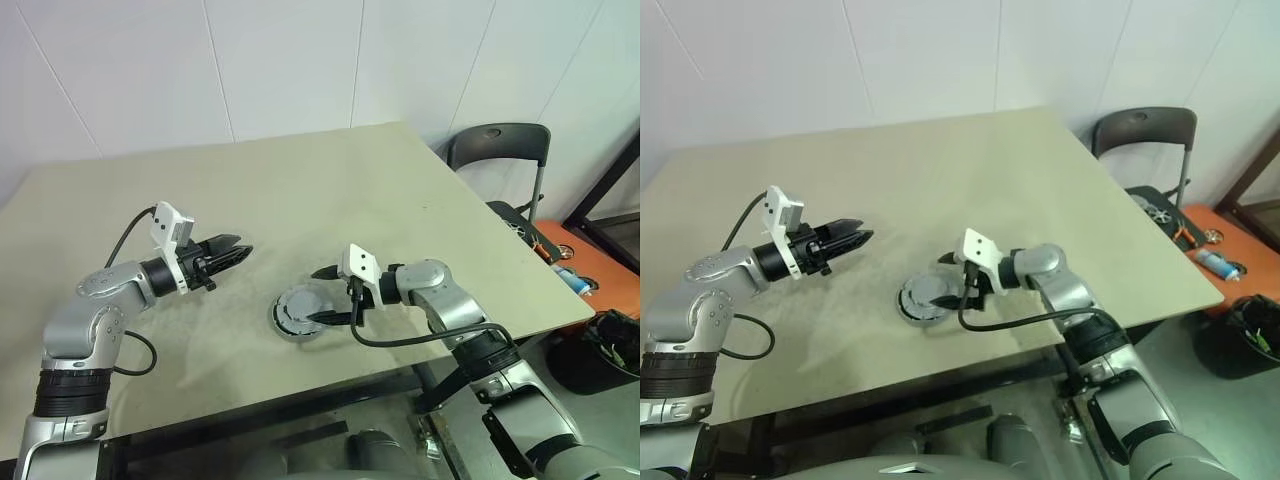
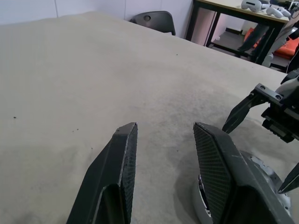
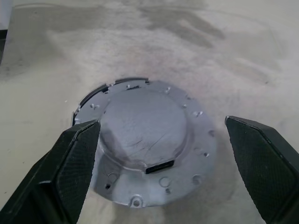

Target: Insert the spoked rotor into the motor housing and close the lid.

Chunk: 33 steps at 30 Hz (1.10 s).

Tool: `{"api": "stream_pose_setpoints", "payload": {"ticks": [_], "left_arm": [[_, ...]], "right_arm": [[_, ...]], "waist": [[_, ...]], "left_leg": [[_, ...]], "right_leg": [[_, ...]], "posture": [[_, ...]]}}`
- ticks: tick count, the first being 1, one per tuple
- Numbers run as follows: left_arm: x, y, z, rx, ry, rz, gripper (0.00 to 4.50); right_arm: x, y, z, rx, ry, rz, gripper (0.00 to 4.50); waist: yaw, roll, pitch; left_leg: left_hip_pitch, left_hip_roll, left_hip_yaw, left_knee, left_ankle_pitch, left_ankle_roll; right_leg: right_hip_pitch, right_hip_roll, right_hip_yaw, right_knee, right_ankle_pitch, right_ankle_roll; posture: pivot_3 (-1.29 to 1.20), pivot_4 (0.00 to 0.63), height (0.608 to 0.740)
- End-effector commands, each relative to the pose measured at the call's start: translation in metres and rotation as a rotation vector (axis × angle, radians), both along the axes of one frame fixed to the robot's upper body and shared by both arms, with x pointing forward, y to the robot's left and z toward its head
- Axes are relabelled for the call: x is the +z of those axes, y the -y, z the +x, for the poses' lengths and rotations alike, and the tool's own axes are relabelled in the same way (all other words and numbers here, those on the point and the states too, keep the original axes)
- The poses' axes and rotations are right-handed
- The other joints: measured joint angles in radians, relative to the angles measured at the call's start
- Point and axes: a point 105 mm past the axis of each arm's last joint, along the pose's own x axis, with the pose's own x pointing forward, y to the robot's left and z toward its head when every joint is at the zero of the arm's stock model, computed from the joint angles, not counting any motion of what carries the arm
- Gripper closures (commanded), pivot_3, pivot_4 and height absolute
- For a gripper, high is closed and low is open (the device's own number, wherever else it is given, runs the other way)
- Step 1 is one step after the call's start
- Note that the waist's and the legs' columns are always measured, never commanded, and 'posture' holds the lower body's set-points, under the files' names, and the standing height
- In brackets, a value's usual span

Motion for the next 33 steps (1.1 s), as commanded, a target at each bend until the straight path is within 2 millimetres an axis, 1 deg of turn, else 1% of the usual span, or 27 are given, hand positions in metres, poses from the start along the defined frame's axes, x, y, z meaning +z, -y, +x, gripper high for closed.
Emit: {"api": "stream_pose_setpoints", "payload": {"ticks": [1,4,11,14,17,21,25,28,30,31,33], "left_arm": [[0.013,-0.003,-0.002,0.003,0.056,0.008,2.46],[0.013,-0.004,-0.002,0.004,0.056,0.008,2.46],[0.012,-0.002,-0.002,0.002,0.056,0.004,2.46],[0.011,-0.002,-0.002,0.004,0.054,0.005,2.46],[0.011,-0.002,-0.002,0.004,0.053,0.007,2.46],[0.011,-0.002,-0.003,0.005,0.051,0.009,2.46],[0.011,-0.002,-0.003,0.006,0.052,0.009,2.46],[0.011,-0.001,-0.003,0.006,0.053,0.008,2.46],[0.011,-0.001,-0.003,0.006,0.053,0.007,2.46],[0.011,0.0,-0.002,0.005,0.053,0.007,2.46],[0.011,0.0,-0.002,0.005,0.055,0.004,2.46]], "right_arm": [[0.004,-0.006,-0.001,0.029,0.018,0.007,0.02],[0.005,-0.011,-0.003,0.042,0.001,0.013,0.02],[-0.008,-0.013,-0.006,0.041,-0.032,-0.011,0.02],[-0.016,-0.011,-0.003,0.007,-0.081,-0.013,0.02],[-0.018,-0.01,0.002,-0.045,-0.138,0.02,0.02],[-0.018,-0.01,0.002,-0.057,-0.154,0.029,0.02],[-0.022,-0.011,-0.005,-0.031,-0.143,0.015,0.02],[-0.021,-0.013,-0.005,-0.039,-0.115,0.021,0.64],[-0.02,-0.014,-0.003,-0.047,-0.109,0.026,1.29],[-0.02,-0.014,-0.002,-0.051,-0.102,0.022,1.46],[-0.02,-0.015,-0.002,-0.054,-0.098,0.019,1.45]], "waist": [[0.0,0.0,0.0],[0.0,0.0,0.0],[0.0,0.0,0.0],[-0.001,0.0,-0.001],[-0.002,-0.001,-0.003],[-0.002,0.0,-0.003],[-0.001,-0.001,-0.003],[-0.003,-0.001,-0.003],[-0.003,-0.001,-0.003],[-0.004,-0.001,-0.003],[-0.003,-0.001,-0.003]], "left_leg": [[0.0,0.0,0.0,0.0,0.0,0.0],[0.0,0.0,0.0,0.0,0.0,0.0],[0.0,0.0,0.0,0.0,0.0,0.0],[0.0,0.0,0.0,0.0,0.0,-0.001],[0.002,0.0,0.0,0.0,0.001,-0.001],[0.008,0.0,0.0,0.0,0.001,-0.002],[0.014,0.0,0.0,0.0,0.001,-0.001],[0.015,0.0,0.0,0.0,0.001,-0.001],[0.015,0.0,0.0,0.0,0.001,-0.001],[0.015,0.0,0.0,0.0,0.001,-0.001],[0.015,0.0,0.0,0.0,0.001,-0.001]], "right_leg": [[0.0,0.0,0.0,0.0,0.0,0.0],[0.0,0.0,0.0,0.0,0.0,0.0],[0.0,0.0,0.0,0.0,0.0,0.0],[0.0,0.0,0.0,0.001,0.0,0.0],[0.001,0.001,0.0,0.001,0.001,-0.001],[0.008,0.002,0.0,0.001,0.001,-0.002],[0.014,0.002,0.0,0.001,0.001,-0.001],[0.014,0.002,0.0,0.002,0.001,-0.001],[0.014,0.002,0.0,0.002,0.001,-0.002],[0.014,0.002,0.0,0.002,0.001,-0.002],[0.014,0.002,0.0,0.002,0.001,-0.002]], "posture": [[0.0,0.0,0.74],[0.0,0.0,0.74],[0.0,0.0,0.74],[0.0,0.0,0.74],[0.0,0.0,0.74],[0.0,0.0,0.74],[0.0,0.0,0.74],[0.0,0.0,0.74],[0.0,0.0,0.74],[0.0,0.0,0.74],[0.0,0.0,0.74]]}}
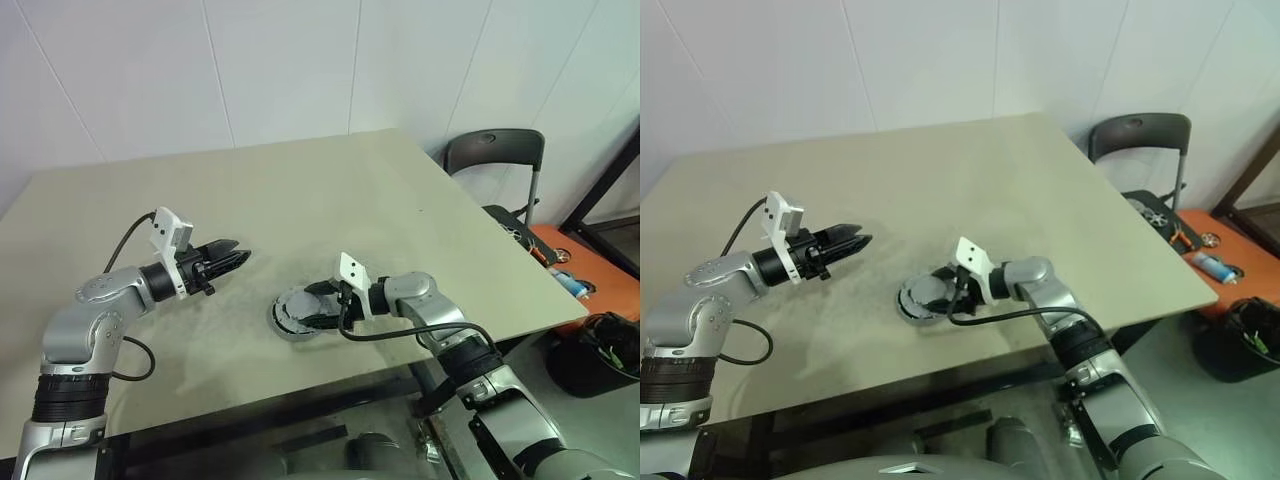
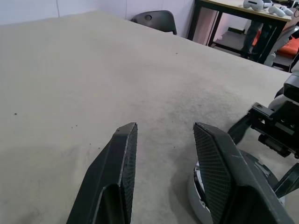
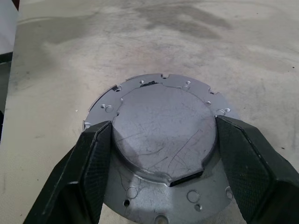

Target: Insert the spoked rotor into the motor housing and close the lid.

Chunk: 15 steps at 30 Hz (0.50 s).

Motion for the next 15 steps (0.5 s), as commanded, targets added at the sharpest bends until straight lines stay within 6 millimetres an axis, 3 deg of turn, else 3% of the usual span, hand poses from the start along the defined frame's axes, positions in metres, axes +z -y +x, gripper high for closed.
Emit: {"api": "stream_pose_setpoints", "payload": {"ticks": [1,10,15], "left_arm": [[0.016,0.003,0.001,-0.009,0.067,-0.002,2.46],[0.014,0.004,0.001,0.002,0.065,-0.015,2.46],[0.014,0.003,0.001,0.007,0.067,-0.016,2.46]], "right_arm": [[-0.001,-0.003,0.0,-0.001,0.012,-0.016,1.45],[-0.002,-0.001,0.006,-0.037,0.033,-0.033,1.45],[0.011,-0.008,0.008,-0.051,0.022,0.021,1.45]], "waist": [[0.0,0.0,0.0],[0.0,0.0,0.0],[-0.001,0.0,0.0]], "left_leg": [[0.0,0.0,0.0,0.0,0.0,0.0],[0.001,0.0,0.0,0.0,0.0,0.0],[0.001,0.0,0.0,0.0,0.001,-0.002]], "right_leg": [[0.0,0.0,0.0,0.0,0.0,0.0],[0.0,0.0,0.0,0.001,0.0,0.0],[0.0,0.0,0.0,0.003,0.0,0.0]], "posture": [[0.0,0.0,0.74],[0.0,0.0,0.74],[0.0,0.0,0.74]]}}
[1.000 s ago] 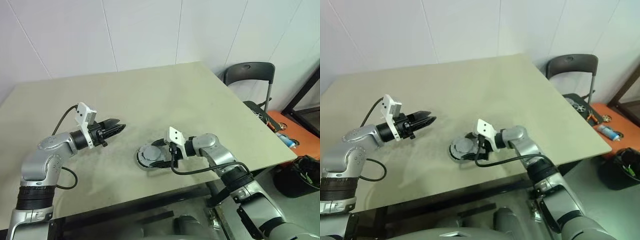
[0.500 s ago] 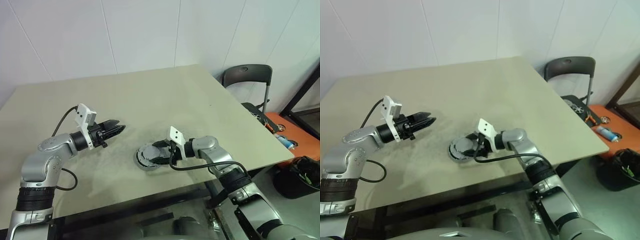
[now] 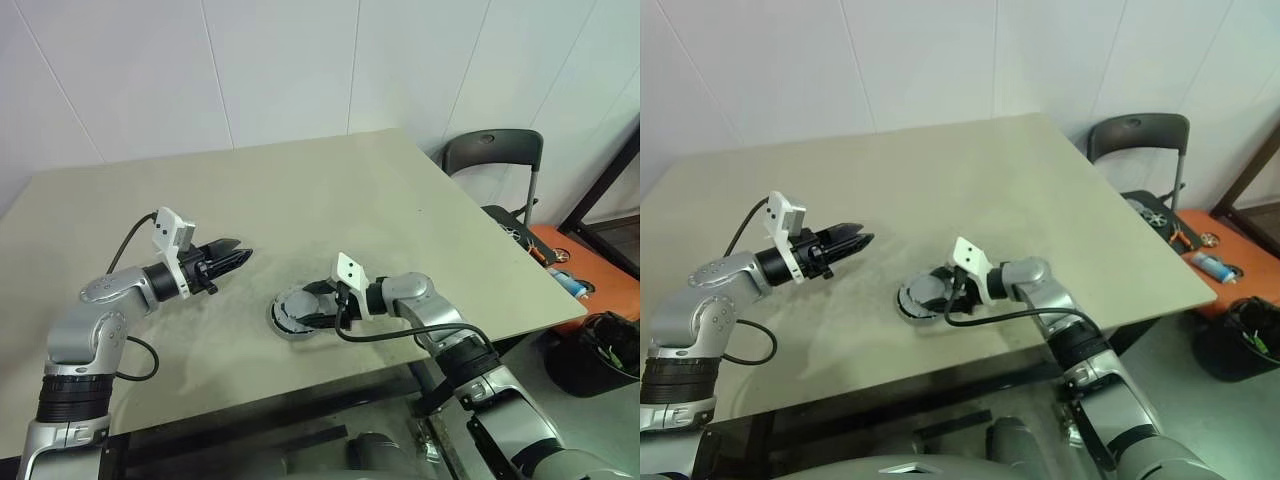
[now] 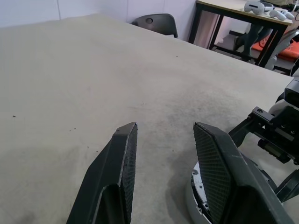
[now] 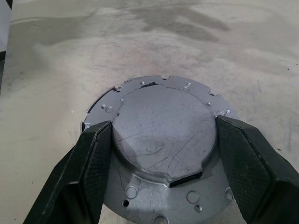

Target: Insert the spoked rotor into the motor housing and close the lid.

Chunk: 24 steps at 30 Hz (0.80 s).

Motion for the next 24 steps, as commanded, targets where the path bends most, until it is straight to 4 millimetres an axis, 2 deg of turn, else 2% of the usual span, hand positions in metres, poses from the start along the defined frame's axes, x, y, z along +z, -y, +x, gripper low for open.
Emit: {"api": "stream_pose_setpoints", "payload": {"ticks": [1,11,16,20,24], "left_arm": [[0.015,0.002,-0.001,-0.007,0.066,-0.004,2.46],[0.015,0.004,-0.001,-0.013,0.067,-0.008,2.46],[0.015,0.005,-0.001,-0.015,0.065,-0.009,2.46],[0.014,0.004,-0.002,-0.018,0.06,-0.006,2.46],[0.014,0.004,-0.003,-0.02,0.057,-0.003,2.46]], "right_arm": [[0.016,-0.007,0.005,-0.032,0.005,0.046,1.45],[0.03,-0.024,-0.012,0.014,-0.043,0.085,1.45],[0.039,-0.028,-0.01,-0.016,-0.057,0.117,1.45],[0.027,-0.026,-0.012,-0.026,-0.048,0.067,1.45],[0.003,-0.013,-0.01,-0.049,-0.02,-0.005,1.45]], "waist": [[0.0,0.0,0.0],[0.0,0.0,0.0],[0.001,0.0,0.0],[0.001,0.0,0.0],[0.002,0.0,0.0]], "left_leg": [[0.0,0.0,0.0,0.0,0.0,0.0],[-0.001,0.0,0.0,0.0,0.001,-0.001],[-0.002,0.0,0.0,0.0,0.001,-0.001],[-0.002,0.0,0.0,0.0,0.001,-0.001],[-0.002,0.0,0.0,-0.001,0.001,-0.001]], "right_leg": [[0.0,0.0,0.0,0.0,0.0,0.0],[-0.002,0.0,0.0,0.001,0.0,0.0],[-0.003,0.0,0.0,0.001,0.0,0.0],[-0.003,0.0,0.0,0.001,0.0,0.0],[-0.003,0.0,0.0,0.0,0.0,0.0]], "posture": [[0.0,0.0,0.74],[0.0,0.0,0.74],[0.0,0.0,0.74],[0.0,0.0,0.74],[0.0,0.0,0.74]]}}
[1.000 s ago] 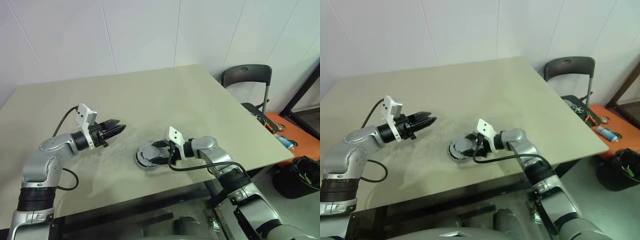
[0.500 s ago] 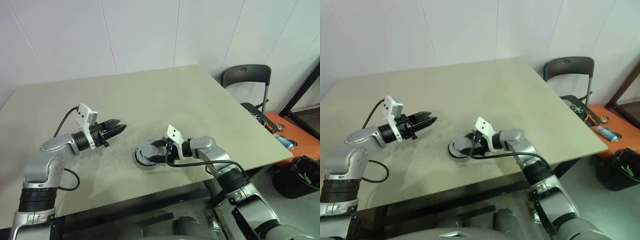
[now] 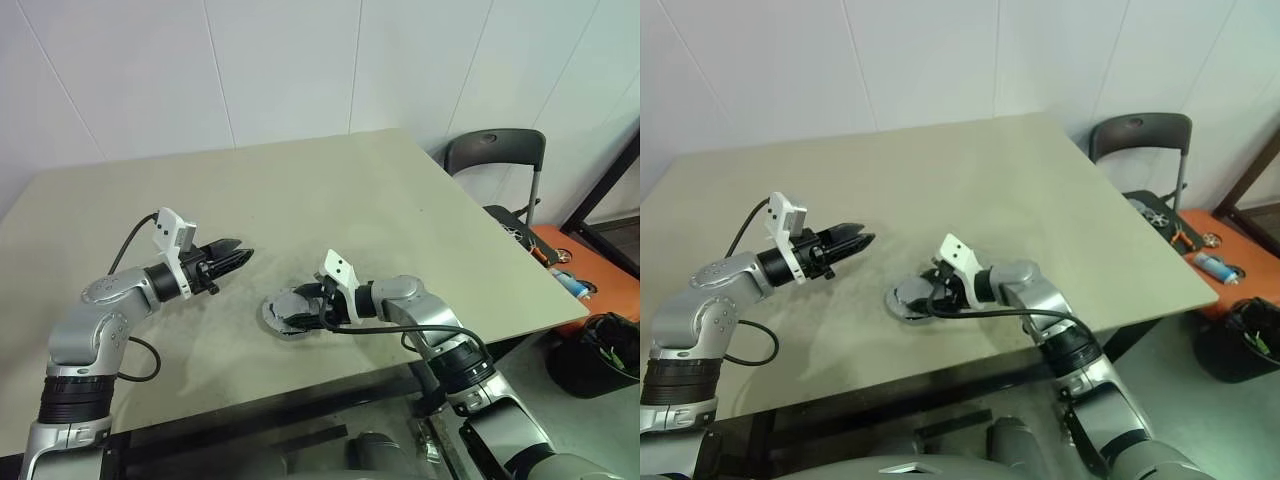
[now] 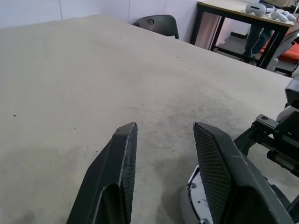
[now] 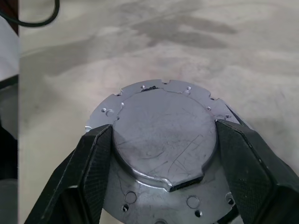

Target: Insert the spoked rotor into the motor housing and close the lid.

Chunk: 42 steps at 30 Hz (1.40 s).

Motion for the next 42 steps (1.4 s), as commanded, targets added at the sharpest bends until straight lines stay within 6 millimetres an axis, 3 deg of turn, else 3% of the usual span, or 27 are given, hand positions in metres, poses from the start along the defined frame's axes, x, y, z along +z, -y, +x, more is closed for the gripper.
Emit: {"api": "stream_pose_setpoints", "payload": {"ticks": [1,26,33,38,42], "left_arm": [[0.014,0.002,-0.002,-0.019,0.055,0.002,2.46],[0.014,0.007,-0.002,-0.036,0.053,0.002,2.46],[0.014,0.004,-0.003,-0.033,0.053,0.004,2.46],[0.014,0.004,-0.003,-0.033,0.052,0.004,2.46],[0.014,0.007,-0.004,-0.037,0.05,0.001,2.46]], "right_arm": [[-0.006,0.007,0.005,-0.009,0.071,-0.032,1.45],[-0.001,0.008,0.002,0.069,0.011,0.009,1.45],[-0.005,0.01,0.006,0.059,0.056,-0.016,1.45],[0.006,0.01,0.016,0.023,0.099,0.026,1.45],[0.006,0.009,0.007,0.138,0.178,-0.024,1.45]], "waist": [[0.001,0.0,0.0],[0.005,0.0,0.0],[0.004,0.0,0.0],[0.002,0.0,0.0],[0.002,0.0,0.0]], "left_leg": [[0.0,0.0,0.0,0.0,0.0,0.0],[-0.001,0.0,0.0,0.0,-0.001,0.002],[-0.001,0.0,0.0,0.0,-0.001,0.002],[0.0,0.0,0.0,0.0,-0.001,0.002],[0.0,0.0,0.0,0.0,-0.001,0.002]], "right_leg": [[0.0,0.0,0.0,0.0,0.0,0.0],[0.002,-0.001,0.0,-0.005,0.0,0.0],[0.002,0.0,0.0,-0.005,0.0,0.0],[0.002,0.0,0.0,-0.004,0.0,0.0],[0.002,0.0,0.0,-0.004,0.0,0.0]], "posture": [[0.0,0.0,0.74],[0.0,0.0,0.74],[0.0,0.0,0.74],[0.0,0.0,0.74],[0.0,0.0,0.74]]}}
